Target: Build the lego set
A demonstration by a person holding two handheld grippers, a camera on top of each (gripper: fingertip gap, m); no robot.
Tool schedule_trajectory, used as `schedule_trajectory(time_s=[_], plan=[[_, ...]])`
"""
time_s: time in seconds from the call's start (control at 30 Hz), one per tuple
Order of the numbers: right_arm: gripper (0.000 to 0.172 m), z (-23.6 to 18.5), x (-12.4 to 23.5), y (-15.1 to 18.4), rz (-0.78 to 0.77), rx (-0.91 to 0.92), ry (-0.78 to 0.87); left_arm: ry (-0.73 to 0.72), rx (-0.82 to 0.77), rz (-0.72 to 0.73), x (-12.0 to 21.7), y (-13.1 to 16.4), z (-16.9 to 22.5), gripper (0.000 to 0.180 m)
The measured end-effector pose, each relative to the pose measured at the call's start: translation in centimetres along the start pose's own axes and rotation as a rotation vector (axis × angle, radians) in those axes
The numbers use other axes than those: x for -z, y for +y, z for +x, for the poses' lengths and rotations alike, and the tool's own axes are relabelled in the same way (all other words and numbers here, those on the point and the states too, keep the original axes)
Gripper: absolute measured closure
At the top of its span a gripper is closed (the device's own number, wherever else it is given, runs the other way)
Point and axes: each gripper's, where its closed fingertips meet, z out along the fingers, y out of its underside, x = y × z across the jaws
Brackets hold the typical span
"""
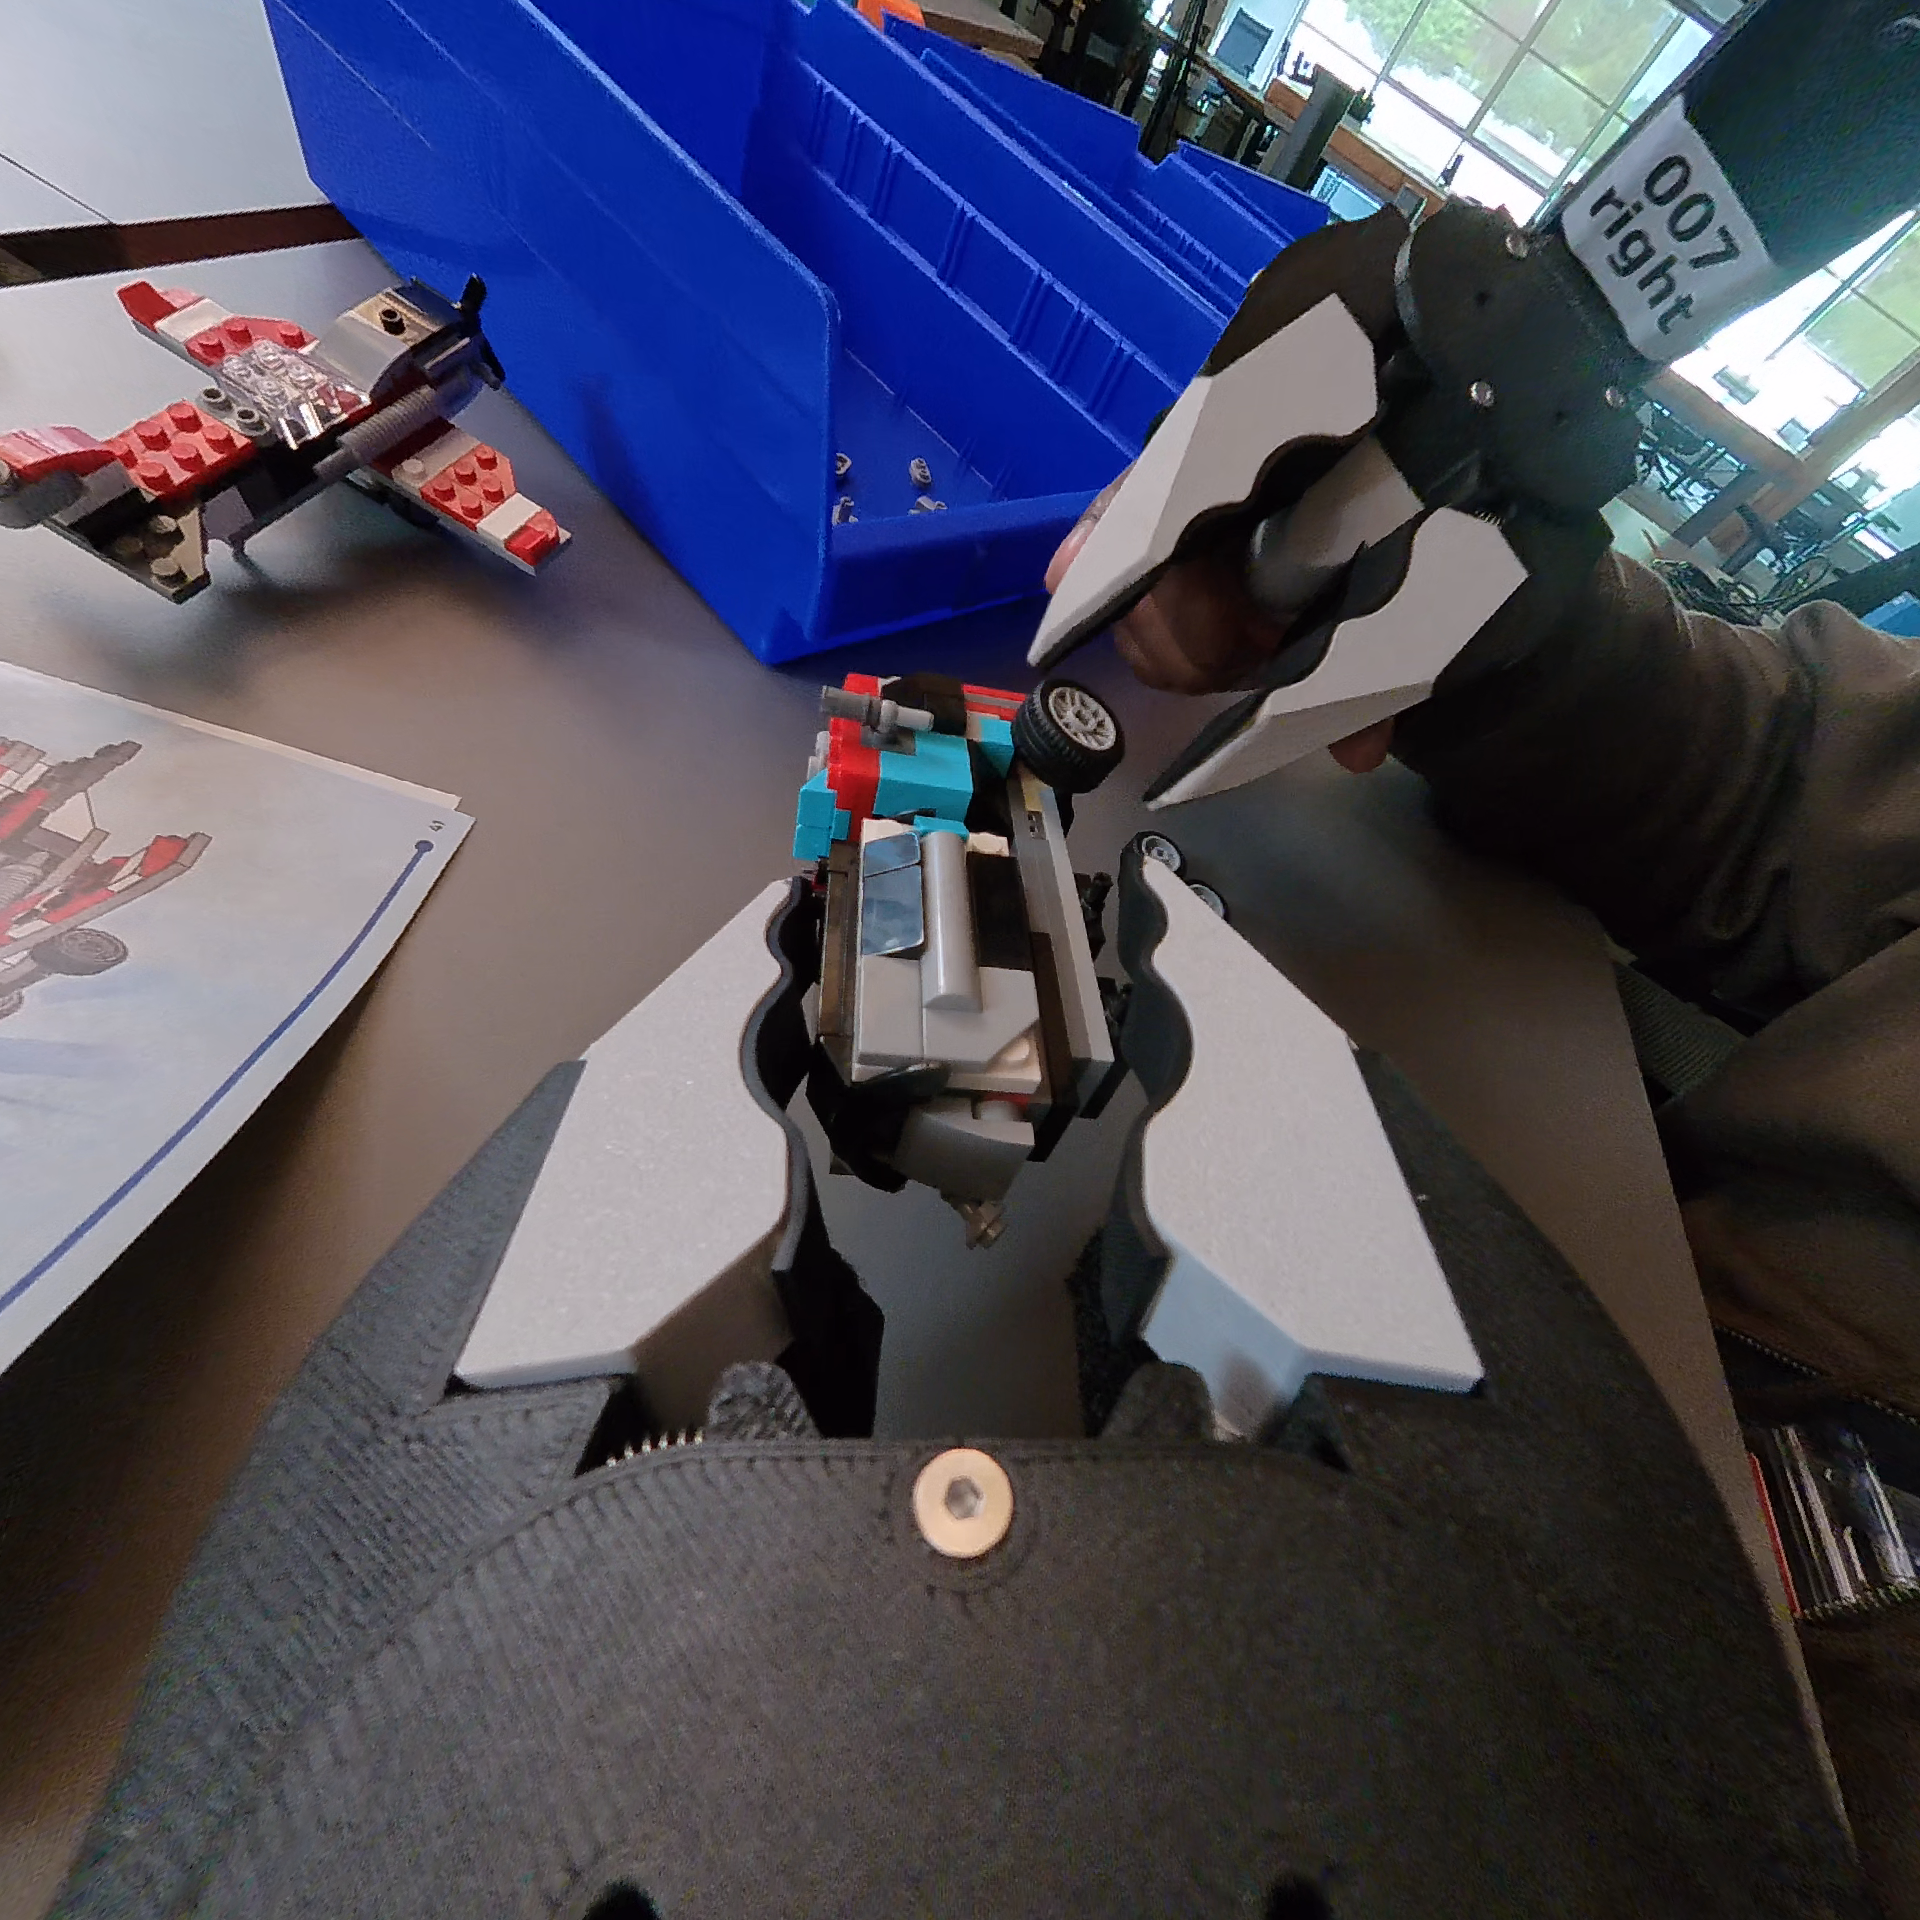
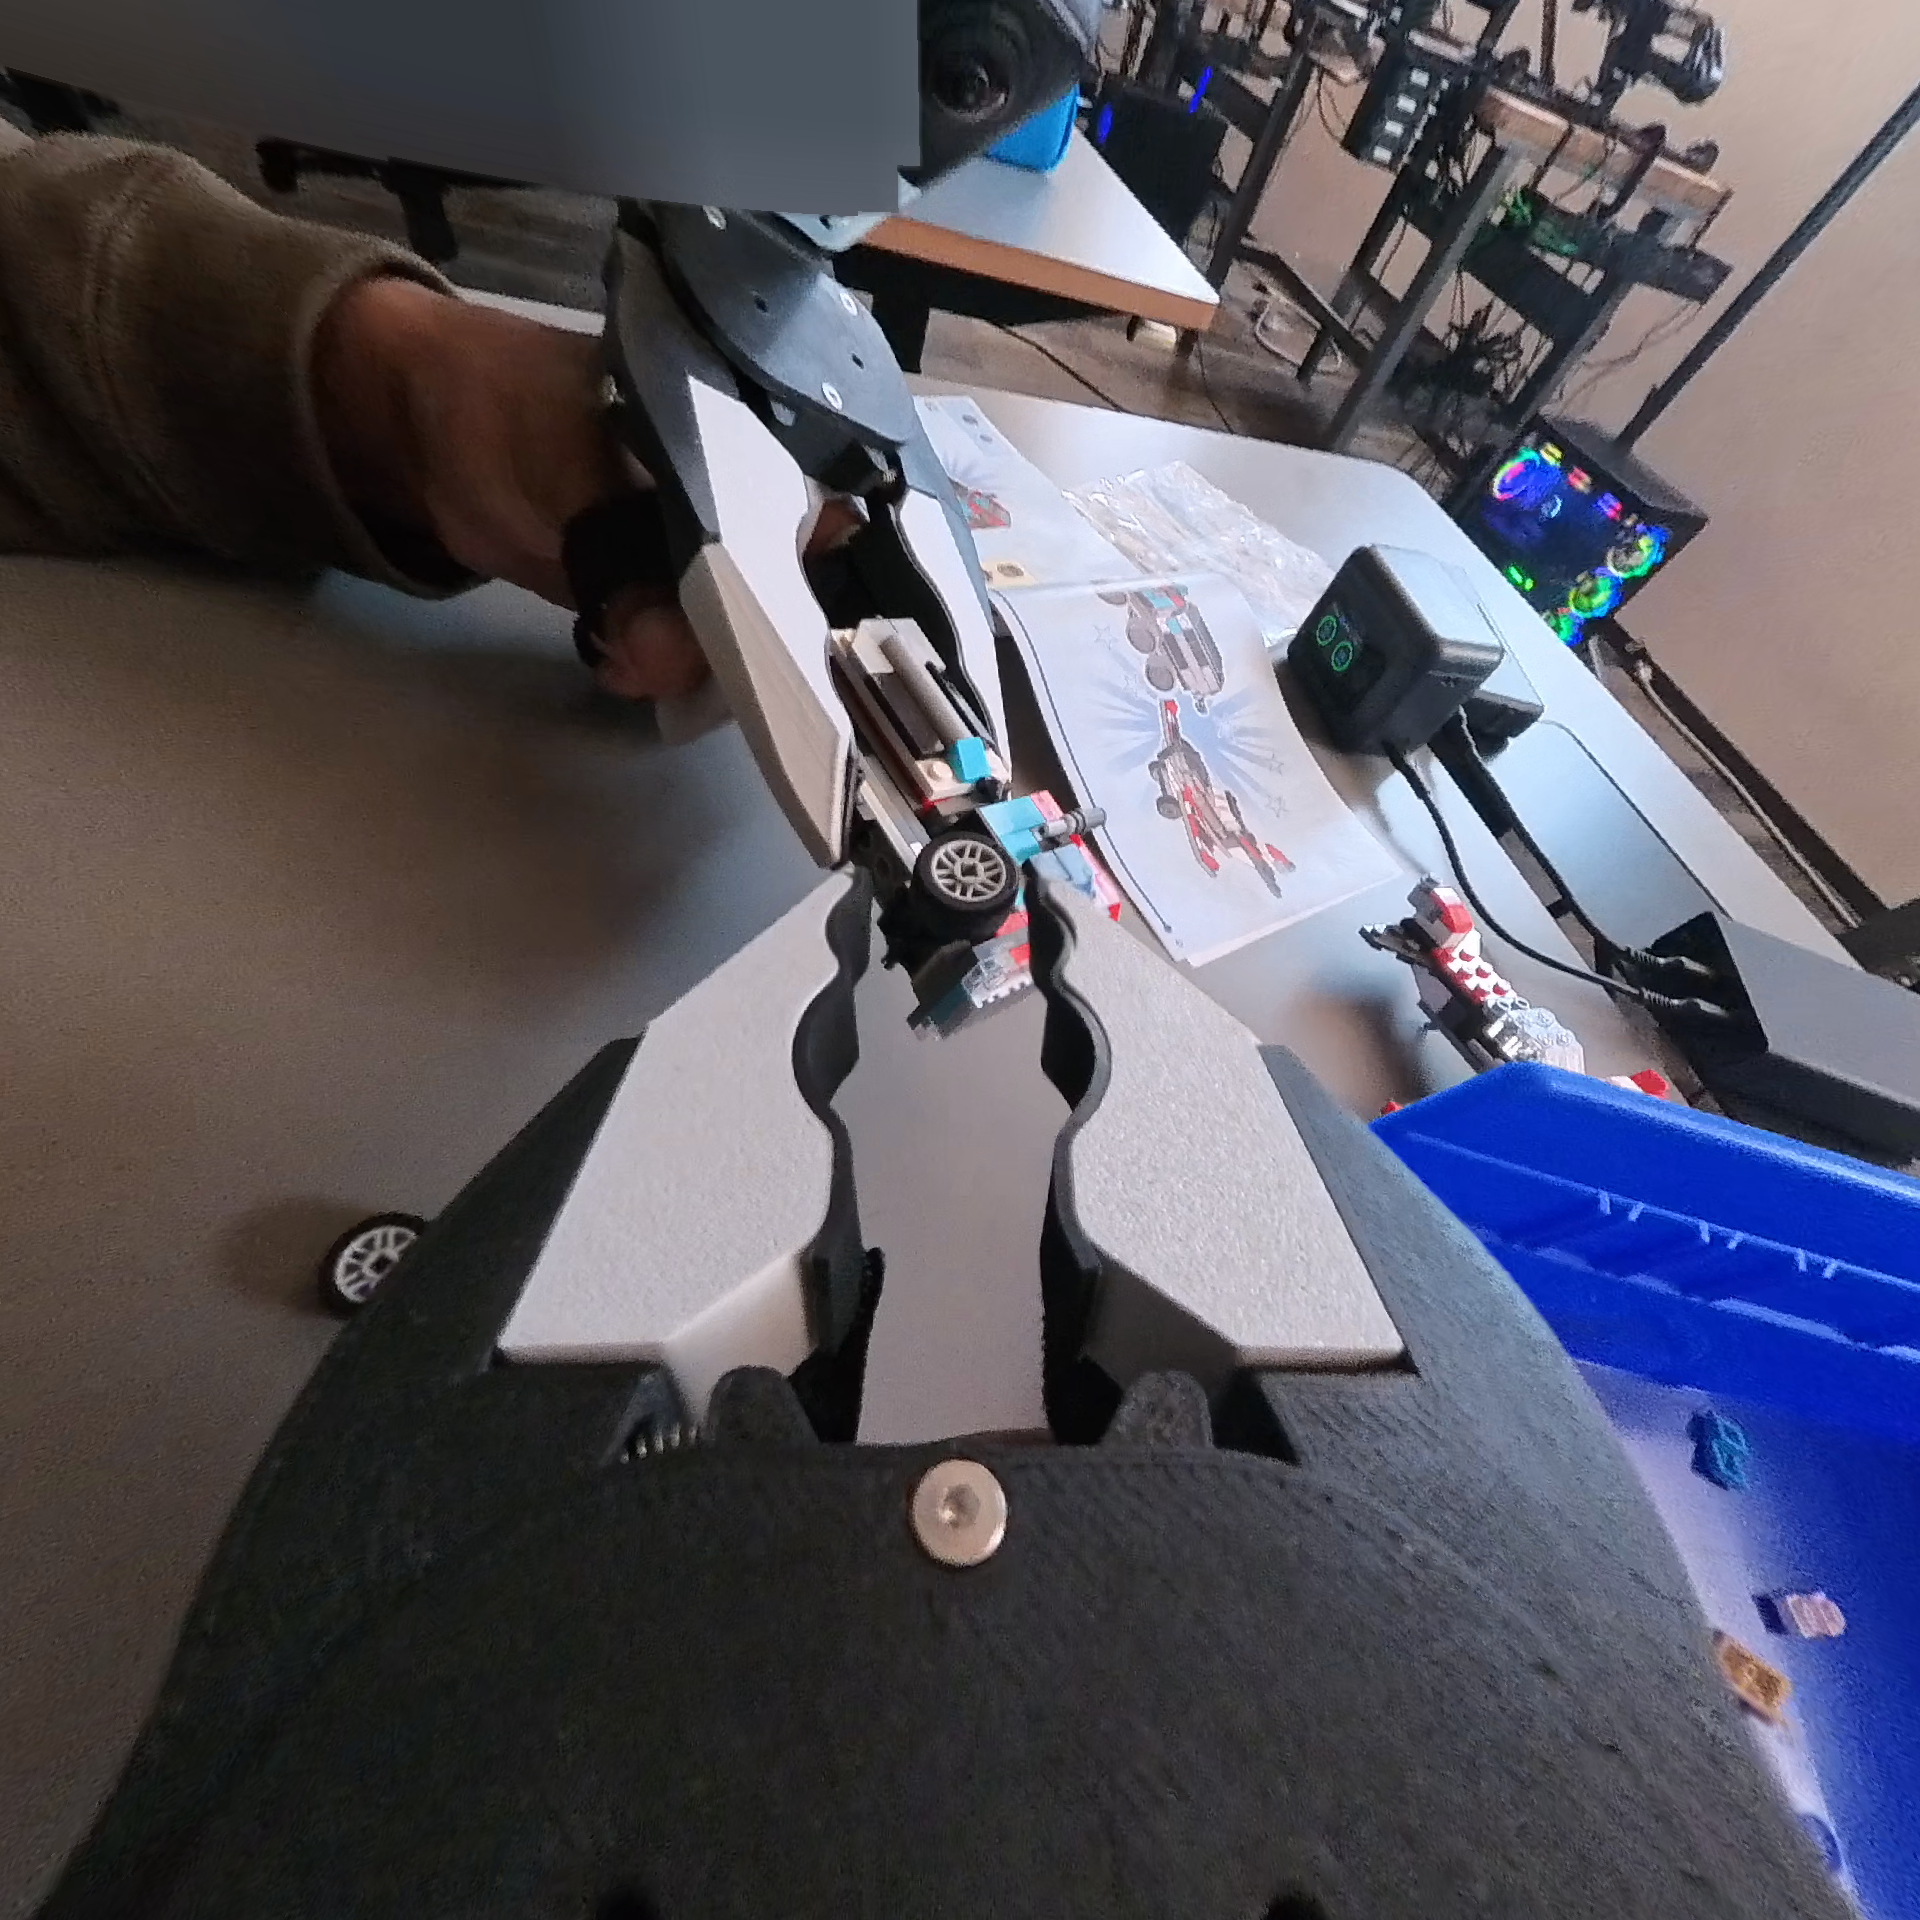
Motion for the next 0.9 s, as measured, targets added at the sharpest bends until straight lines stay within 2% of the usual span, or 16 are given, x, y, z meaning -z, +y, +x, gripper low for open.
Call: schedule_trajectory(time_s=[0.13, 0.23, 0.9], plan=[[0.142, -0.16, -0.22, -0.07, 0.008, -0.001, -0.007, 0.004, -0.012, -0.007, -0.09, 0.05, 0.26, 0.119], [0.149, -0.03, -0.36, 0.14, -0.007, 0.018, 0.013, 0.003, -0.018, -0.012, -0.11, 0.12, 0.3, 0.119], [0.149, -0.26, -0.13, 0.07, 0.028, -0.087, -0.042, -0.002, -0.013, 0.004, 0.07, -0.15, 0.17, 0.119]])
